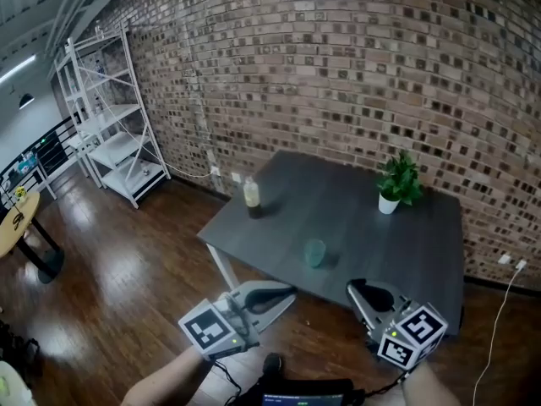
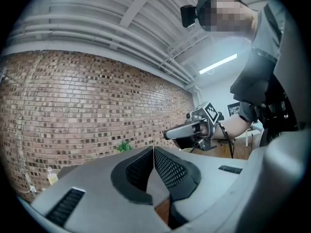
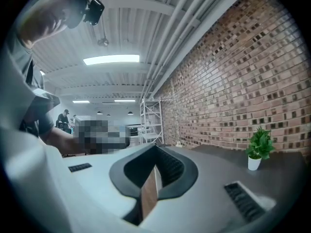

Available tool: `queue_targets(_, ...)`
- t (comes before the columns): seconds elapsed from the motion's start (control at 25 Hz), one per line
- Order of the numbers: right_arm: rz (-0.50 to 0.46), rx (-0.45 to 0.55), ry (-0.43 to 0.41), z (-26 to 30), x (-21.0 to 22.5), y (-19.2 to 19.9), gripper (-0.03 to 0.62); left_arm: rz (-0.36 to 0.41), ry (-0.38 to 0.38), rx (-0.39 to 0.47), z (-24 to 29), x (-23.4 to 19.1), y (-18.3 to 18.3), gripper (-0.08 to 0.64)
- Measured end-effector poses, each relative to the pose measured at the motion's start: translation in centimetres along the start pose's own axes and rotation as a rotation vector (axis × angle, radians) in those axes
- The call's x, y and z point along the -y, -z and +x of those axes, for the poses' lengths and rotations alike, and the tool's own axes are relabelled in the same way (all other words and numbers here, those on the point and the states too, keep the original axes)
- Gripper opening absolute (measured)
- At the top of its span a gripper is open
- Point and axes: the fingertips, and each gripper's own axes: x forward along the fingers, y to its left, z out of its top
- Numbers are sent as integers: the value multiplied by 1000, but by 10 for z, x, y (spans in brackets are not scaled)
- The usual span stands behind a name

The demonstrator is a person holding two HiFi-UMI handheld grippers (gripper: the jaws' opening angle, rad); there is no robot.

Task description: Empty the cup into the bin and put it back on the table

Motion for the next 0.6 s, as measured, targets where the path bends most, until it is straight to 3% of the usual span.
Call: queue_targets(0.6, 8, -37, 74, 102, 77, -5, 5, -72, 51, 44, 25, -129, 23, 0)
